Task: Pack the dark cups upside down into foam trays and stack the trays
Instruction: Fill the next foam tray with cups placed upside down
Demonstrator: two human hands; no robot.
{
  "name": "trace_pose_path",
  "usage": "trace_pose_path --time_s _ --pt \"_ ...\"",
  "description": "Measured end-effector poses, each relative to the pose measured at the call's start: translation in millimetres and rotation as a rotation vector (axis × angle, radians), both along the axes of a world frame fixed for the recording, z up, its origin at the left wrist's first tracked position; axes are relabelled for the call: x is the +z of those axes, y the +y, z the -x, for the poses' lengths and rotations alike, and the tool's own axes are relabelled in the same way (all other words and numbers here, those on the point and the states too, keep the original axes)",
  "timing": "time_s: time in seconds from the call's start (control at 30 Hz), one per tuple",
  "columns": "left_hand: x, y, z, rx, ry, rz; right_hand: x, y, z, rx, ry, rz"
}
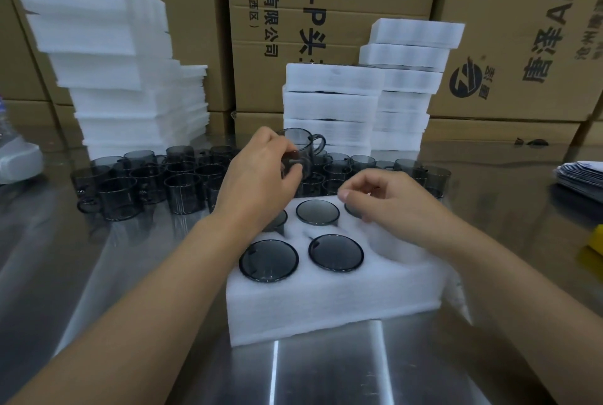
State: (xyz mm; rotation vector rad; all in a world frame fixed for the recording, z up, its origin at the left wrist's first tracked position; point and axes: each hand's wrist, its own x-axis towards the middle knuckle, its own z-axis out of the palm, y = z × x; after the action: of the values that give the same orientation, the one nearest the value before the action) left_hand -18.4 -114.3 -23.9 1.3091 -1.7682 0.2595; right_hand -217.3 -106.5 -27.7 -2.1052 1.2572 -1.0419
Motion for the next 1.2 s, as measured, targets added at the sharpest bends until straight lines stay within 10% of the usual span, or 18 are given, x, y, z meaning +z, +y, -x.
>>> trace_pose_path --time_s 0.3,1.2 --pt "3.7 19.9 15.8 -0.323 -0.183 0.066 2.5 -7.7 -2.2 0.009 -0.508 -0.267" --pt "-7.7 7.6 10.6 -0.436 -0.161 -0.204 -0.3 -11.9 5.0 0.158 -0.518 -0.236"
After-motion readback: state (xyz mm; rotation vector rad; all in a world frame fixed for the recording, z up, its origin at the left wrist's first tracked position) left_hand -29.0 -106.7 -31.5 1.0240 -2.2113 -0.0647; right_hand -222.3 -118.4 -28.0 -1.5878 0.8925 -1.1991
